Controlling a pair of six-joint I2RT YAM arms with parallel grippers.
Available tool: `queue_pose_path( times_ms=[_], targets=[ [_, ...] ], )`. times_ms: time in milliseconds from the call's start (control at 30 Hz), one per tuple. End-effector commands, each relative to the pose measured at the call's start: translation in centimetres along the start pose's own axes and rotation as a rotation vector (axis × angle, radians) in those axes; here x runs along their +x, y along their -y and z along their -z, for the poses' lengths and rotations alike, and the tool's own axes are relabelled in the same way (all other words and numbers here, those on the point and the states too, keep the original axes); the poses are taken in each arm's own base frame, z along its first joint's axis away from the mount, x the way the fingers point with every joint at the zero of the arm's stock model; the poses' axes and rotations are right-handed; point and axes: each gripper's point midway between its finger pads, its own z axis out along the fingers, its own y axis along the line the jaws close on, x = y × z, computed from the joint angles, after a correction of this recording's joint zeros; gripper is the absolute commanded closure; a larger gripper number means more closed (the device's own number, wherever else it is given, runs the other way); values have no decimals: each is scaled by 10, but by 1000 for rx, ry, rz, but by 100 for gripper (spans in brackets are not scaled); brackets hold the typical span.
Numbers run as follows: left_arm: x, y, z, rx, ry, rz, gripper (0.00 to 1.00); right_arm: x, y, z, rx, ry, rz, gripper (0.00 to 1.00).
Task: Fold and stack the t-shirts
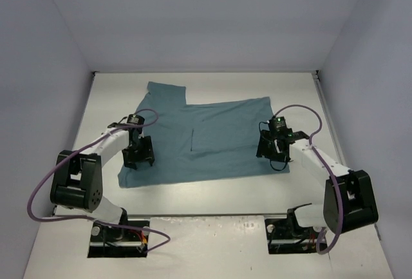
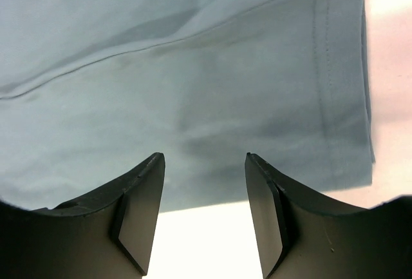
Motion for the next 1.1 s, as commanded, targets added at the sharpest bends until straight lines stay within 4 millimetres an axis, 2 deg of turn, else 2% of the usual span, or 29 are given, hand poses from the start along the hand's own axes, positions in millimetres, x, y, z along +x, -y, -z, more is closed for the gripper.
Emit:
queue_pose_path(
  times_ms=[0,67,133,267,333,433,500,667,867,1067],
  targets=[
    [-48,16,50,53,175,-53,42,-55,-18,37,-9,182,31,50],
    [-72,26,70,66,255,-81,41,-79,-27,46,-12,242,89,50],
    [-86,35,77,73,286,-105,41,-91,-36,41,-25,248,144,50],
    [-97,57,68,71,271,-146,41,-94,-54,14,-89,210,214,50],
    [-96,67,51,54,231,-172,41,-96,-61,1,-107,210,226,50],
    [-92,78,36,51,200,-188,41,-85,-61,-21,-96,171,256,50],
    [-89,83,27,50,187,-193,41,-82,-60,-28,-92,170,269,50],
    [-81,85,7,12,161,-210,41,-56,-32,-50,9,112,267,50],
    [-61,89,-4,10,142,-244,41,-28,-10,-52,68,63,162,51],
    [-39,83,0,34,136,-236,41,-4,-4,-45,77,12,63,51]
  ],
)
